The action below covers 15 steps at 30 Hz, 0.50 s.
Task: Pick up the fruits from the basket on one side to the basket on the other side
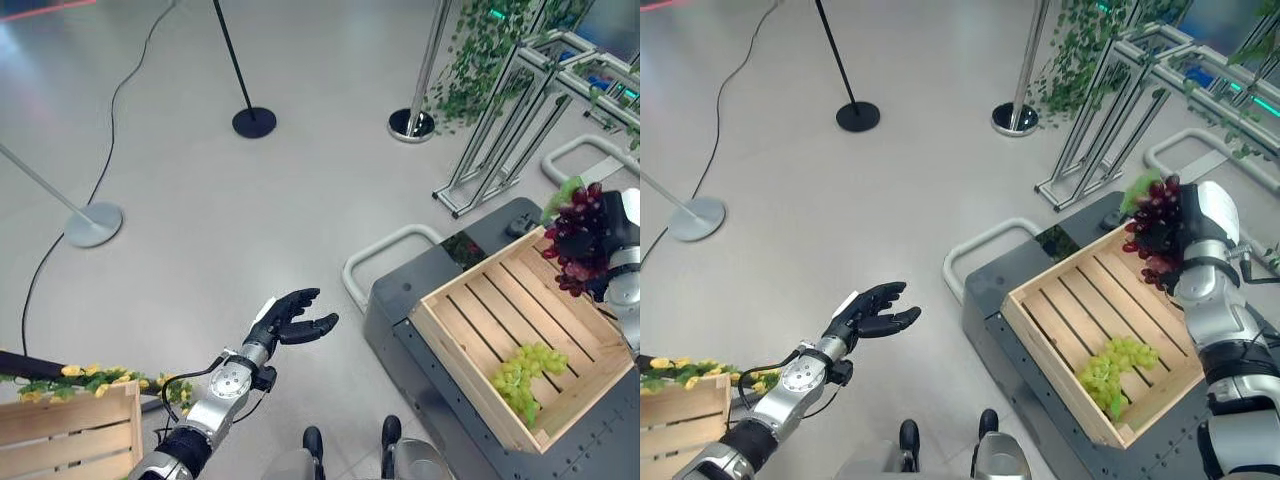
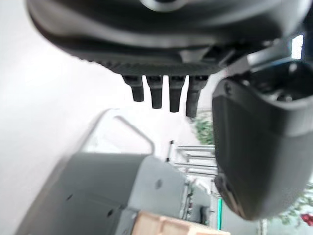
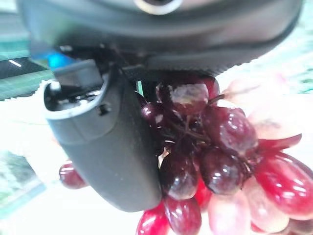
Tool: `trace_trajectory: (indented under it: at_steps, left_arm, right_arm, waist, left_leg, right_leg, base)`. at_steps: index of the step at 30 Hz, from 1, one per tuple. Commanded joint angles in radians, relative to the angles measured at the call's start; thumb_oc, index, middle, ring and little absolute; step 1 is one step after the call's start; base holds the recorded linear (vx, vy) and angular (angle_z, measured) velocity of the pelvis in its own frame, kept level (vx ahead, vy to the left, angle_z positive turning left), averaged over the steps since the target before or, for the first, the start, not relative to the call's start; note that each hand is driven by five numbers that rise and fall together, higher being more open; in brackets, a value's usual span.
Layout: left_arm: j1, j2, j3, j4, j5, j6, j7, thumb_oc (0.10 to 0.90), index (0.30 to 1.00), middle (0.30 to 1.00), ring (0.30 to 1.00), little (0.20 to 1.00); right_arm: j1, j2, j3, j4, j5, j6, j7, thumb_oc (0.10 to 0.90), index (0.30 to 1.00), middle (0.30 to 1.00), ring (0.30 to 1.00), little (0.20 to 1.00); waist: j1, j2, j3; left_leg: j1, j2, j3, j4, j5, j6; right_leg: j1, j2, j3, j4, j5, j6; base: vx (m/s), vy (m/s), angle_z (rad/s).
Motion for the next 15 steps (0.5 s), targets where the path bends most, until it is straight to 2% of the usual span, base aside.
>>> trace_trajectory:
  at_steps: [1,5,9,12,15]
  left_arm:
    - [-0.044,0.025,-0.044,-0.109,0.053,-0.109,0.031,0.800,0.900,0.900,0.900,0.900]
    - [-0.104,0.035,-0.053,-0.182,0.088,-0.082,0.007,0.800,0.900,0.900,0.900,0.900]
    - [-0.173,0.057,-0.066,-0.218,0.098,-0.063,-0.007,0.800,0.900,0.900,0.900,0.900]
    - [-0.240,0.078,-0.066,-0.224,0.066,-0.056,-0.007,0.800,0.900,0.900,0.900,0.900]
    - [-0.299,0.082,-0.042,-0.247,-0.008,-0.009,-0.037,0.800,0.900,0.900,0.900,0.900]
  right_arm:
    - [-0.160,-0.125,0.039,-0.041,0.094,-0.116,-0.043,0.400,0.300,0.300,0.300,0.300]
    - [-0.241,-0.092,0.057,-0.074,0.202,-0.124,0.021,0.400,0.300,0.300,0.300,0.300]
    - [-0.347,-0.062,0.104,-0.081,0.327,-0.103,0.077,0.400,0.300,0.300,0.300,0.300]
    - [-0.418,-0.020,0.140,-0.084,0.400,-0.075,0.116,0.400,0.300,0.300,0.300,0.300]
    - [-0.472,0.022,0.172,-0.084,0.447,-0.045,0.158,0.400,0.300,0.300,0.300,0.300]
  waist:
    - [0.026,-0.037,-0.137]
    - [0.037,-0.033,-0.166]
    - [0.051,-0.028,-0.184]
    - [0.063,-0.026,-0.196]
    - [0.080,-0.027,-0.206]
  left_leg:
    - [-0.035,0.005,-0.004,0.005,0.023,-0.032]
    - [-0.009,0.010,-0.018,-0.066,0.056,-0.046]
    - [0.006,0.015,-0.028,-0.117,0.083,-0.058]
    - [0.007,0.011,-0.045,-0.128,0.090,-0.064]
    - [0.008,0.009,-0.059,-0.134,0.093,-0.068]
  right_leg:
    - [0.015,0.019,-0.007,-0.006,0.048,-0.051]
    - [0.047,0.023,-0.024,-0.067,0.072,-0.045]
    - [0.072,0.027,-0.054,-0.105,0.083,-0.041]
    - [0.087,0.026,-0.071,-0.126,0.087,-0.038]
    - [0.101,0.022,-0.093,-0.149,0.094,-0.036]
  base:
    - [0.00,0.013,0.06]
    - [-0.02,0.013,0.15]
    - [-0.03,0.013,0.14]
    - [-0.02,0.010,0.14]
    - [-0.01,-0.008,0.14]
